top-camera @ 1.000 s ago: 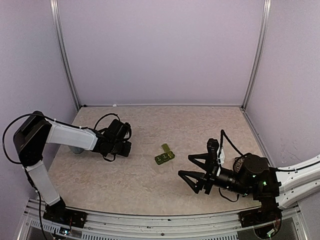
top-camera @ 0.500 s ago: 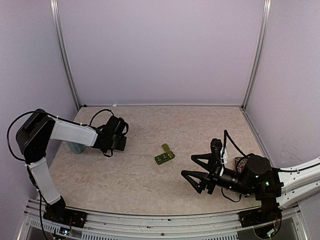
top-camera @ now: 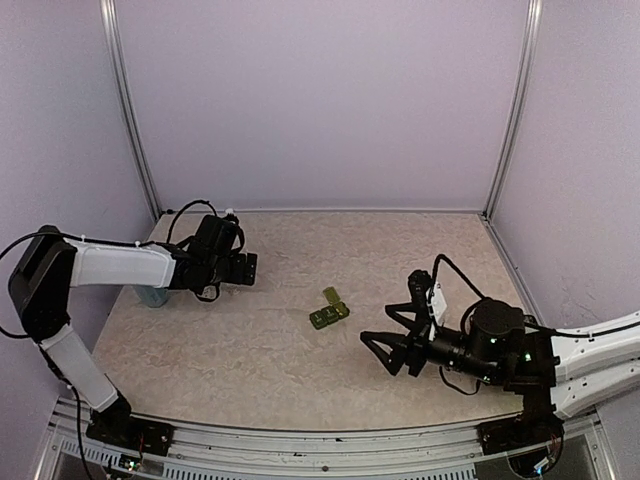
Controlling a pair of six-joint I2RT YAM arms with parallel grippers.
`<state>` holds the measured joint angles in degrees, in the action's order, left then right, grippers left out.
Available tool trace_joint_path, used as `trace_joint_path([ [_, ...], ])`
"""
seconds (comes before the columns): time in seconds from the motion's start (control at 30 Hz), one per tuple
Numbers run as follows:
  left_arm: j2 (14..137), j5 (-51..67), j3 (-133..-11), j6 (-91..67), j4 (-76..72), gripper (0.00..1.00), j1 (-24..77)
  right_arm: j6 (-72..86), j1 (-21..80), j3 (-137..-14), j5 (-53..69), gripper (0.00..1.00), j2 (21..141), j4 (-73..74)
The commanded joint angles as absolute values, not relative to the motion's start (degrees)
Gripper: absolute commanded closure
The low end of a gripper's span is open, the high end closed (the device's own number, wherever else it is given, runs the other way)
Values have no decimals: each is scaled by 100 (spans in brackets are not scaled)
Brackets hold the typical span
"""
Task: Sort the pills into containers
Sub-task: Place the pill bottle at the center of the board, then close the lid of the pill container on the pill container.
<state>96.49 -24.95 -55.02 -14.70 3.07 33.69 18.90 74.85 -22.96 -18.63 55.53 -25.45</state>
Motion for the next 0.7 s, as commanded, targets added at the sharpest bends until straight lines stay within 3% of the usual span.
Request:
trace_joint_path([
  [0.0,8975,-2209,-5419,-1384,200,1,3773,2239,6779,-2705,-1281,16,5731,-1962],
  [0.13,8962,-1660,-5352,-1633,86,1,4221,2320,5571,-3531,-469,16,6425,-1222],
  [0.33,9377,-1102,-5233,-1337,-404,1,4970,2173,3910,-4798,1842,19,8065,-929],
  [0.5,9986,-948,-5396,-1229,-460,1,5249,1452,3364,-6338,3247,18,9753,-134],
  [0.67,10496,-957,-5715,-1309,-344,1,5298,872,3221,-7552,3840,20,10992,581],
])
